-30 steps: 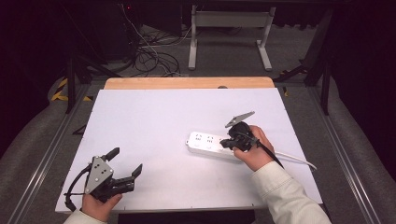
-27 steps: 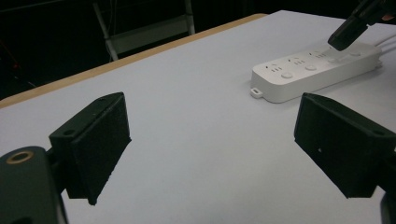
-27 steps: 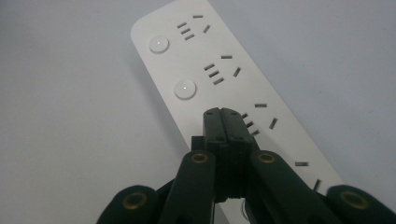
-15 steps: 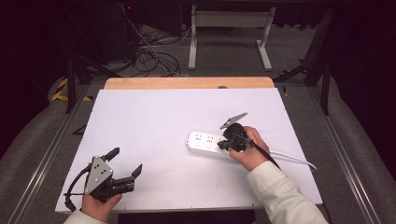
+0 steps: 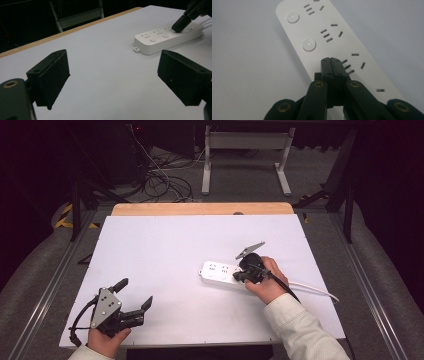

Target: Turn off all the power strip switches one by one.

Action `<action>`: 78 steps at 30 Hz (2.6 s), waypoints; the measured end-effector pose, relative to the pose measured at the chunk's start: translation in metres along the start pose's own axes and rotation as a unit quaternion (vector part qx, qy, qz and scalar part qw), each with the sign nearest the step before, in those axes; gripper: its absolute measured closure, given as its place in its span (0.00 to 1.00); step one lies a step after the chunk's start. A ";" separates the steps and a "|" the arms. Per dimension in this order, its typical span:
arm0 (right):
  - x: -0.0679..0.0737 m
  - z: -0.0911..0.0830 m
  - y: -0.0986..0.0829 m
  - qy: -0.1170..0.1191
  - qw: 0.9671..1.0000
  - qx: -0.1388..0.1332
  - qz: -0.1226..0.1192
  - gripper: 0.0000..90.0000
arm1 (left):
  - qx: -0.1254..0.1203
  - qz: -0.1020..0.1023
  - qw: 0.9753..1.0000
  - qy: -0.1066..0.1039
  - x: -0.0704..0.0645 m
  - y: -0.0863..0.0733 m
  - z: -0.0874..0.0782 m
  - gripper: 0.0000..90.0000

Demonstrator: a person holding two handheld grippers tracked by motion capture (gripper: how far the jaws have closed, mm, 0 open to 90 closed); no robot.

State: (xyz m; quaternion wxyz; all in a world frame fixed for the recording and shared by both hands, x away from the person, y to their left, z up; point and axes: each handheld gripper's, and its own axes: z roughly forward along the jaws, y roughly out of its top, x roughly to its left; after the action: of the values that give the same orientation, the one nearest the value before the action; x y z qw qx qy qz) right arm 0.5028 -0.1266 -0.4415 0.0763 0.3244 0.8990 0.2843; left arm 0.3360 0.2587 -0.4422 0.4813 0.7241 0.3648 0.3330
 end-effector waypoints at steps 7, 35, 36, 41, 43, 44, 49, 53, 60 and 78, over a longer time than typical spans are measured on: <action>-0.001 0.000 0.000 0.002 1.000 0.001 0.003 1.00 | 0.000 0.000 1.000 0.000 0.000 0.000 0.000 0.12; 0.008 -0.010 0.005 -0.006 0.999 -0.045 0.002 1.00 | 0.000 -0.003 1.000 -0.001 0.001 0.000 0.000 0.12; 0.008 -0.014 0.007 -0.001 0.998 -0.059 0.004 1.00 | 0.002 -0.001 1.000 -0.001 0.001 0.000 0.001 0.12; 0.010 -0.011 0.013 0.004 0.998 -0.064 -0.005 1.00 | 0.000 0.001 1.000 0.000 0.001 0.000 0.001 0.12; 0.013 -0.006 0.015 0.005 0.998 -0.059 -0.011 1.00 | 0.001 -0.003 1.000 0.000 0.000 0.000 0.000 0.12; 0.013 -0.003 0.015 0.007 0.998 -0.057 -0.012 1.00 | 0.001 -0.001 1.000 0.001 0.000 0.000 0.000 0.12; 0.017 0.006 0.020 0.015 0.998 -0.051 -0.016 1.00 | 0.002 0.001 1.000 0.000 0.001 0.000 0.000 0.12; 0.018 0.012 0.024 0.014 0.999 -0.042 -0.018 1.00 | 0.002 0.001 1.000 0.001 0.001 0.000 0.000 0.12; 0.019 0.016 0.023 0.012 0.999 -0.034 -0.020 1.00 | 0.001 -0.002 1.000 0.001 0.001 0.000 0.001 0.12; 0.019 0.021 0.022 0.007 0.999 -0.027 -0.020 1.00 | 0.002 0.000 1.000 0.000 0.001 0.000 0.001 0.12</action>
State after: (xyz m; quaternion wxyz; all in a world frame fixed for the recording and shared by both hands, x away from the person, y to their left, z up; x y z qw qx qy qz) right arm 0.5066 -0.0913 -0.4453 0.0840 0.3022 0.8977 0.3093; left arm 0.3368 0.2590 -0.4425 0.4797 0.7250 0.3659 0.3323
